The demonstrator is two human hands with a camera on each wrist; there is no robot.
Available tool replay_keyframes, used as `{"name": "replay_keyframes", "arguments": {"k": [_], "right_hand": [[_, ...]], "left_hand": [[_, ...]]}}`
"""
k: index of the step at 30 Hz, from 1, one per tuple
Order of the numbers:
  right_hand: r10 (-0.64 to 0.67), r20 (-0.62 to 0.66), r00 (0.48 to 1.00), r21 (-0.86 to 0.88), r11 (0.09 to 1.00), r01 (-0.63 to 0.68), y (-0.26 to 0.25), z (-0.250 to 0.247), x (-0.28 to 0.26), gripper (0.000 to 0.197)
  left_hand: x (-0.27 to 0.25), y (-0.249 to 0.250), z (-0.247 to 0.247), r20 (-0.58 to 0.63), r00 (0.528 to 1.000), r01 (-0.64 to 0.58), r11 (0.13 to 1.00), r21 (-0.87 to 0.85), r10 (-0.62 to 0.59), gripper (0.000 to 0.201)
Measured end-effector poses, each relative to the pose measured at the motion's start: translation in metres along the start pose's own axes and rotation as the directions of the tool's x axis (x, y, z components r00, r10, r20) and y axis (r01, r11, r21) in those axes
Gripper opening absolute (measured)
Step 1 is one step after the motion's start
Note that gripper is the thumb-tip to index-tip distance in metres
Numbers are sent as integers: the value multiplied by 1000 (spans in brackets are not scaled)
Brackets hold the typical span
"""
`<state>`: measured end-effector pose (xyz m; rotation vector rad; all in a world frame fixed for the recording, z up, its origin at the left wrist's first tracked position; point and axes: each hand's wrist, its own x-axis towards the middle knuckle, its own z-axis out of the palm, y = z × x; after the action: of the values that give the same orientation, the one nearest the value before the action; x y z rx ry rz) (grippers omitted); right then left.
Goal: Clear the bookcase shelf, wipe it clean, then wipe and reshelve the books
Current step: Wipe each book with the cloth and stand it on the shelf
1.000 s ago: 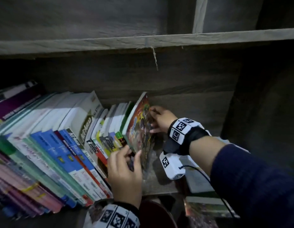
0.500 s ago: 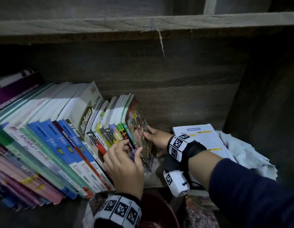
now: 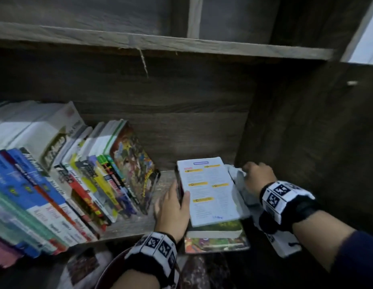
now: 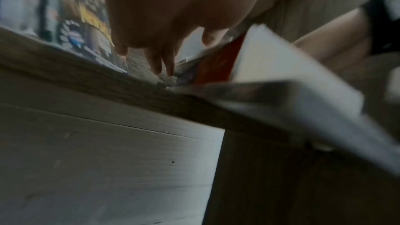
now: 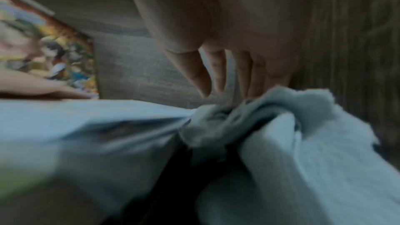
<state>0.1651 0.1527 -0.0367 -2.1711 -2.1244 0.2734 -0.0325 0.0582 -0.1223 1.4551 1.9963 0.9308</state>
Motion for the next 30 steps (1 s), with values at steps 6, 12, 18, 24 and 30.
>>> {"name": "replay_keyframes", "arguments": {"k": [6, 12, 18, 24, 30], "right_hand": [[6, 130, 991, -23, 1000, -3, 8, 37, -3, 54], [-146, -254, 956, -106, 987, 123, 11, 24, -16, 61], [-472, -87, 877, -261, 861, 437, -6, 8, -29, 65], [-384, 401, 832, -156, 866, 475, -22, 36, 11, 61], [-361, 411, 837, -249, 839, 484, -55, 34, 46, 62]], "left_hand": [[14, -5, 12, 189, 982, 13, 999, -44, -5, 53], [15, -6, 10, 207, 978, 34, 986, -166, 1, 48], [17, -3, 12, 203, 979, 31, 981, -191, 8, 42], [22, -11, 20, 174, 985, 18, 987, -158, 10, 43], [26, -15, 24, 161, 987, 8, 995, -103, 9, 45]]}}
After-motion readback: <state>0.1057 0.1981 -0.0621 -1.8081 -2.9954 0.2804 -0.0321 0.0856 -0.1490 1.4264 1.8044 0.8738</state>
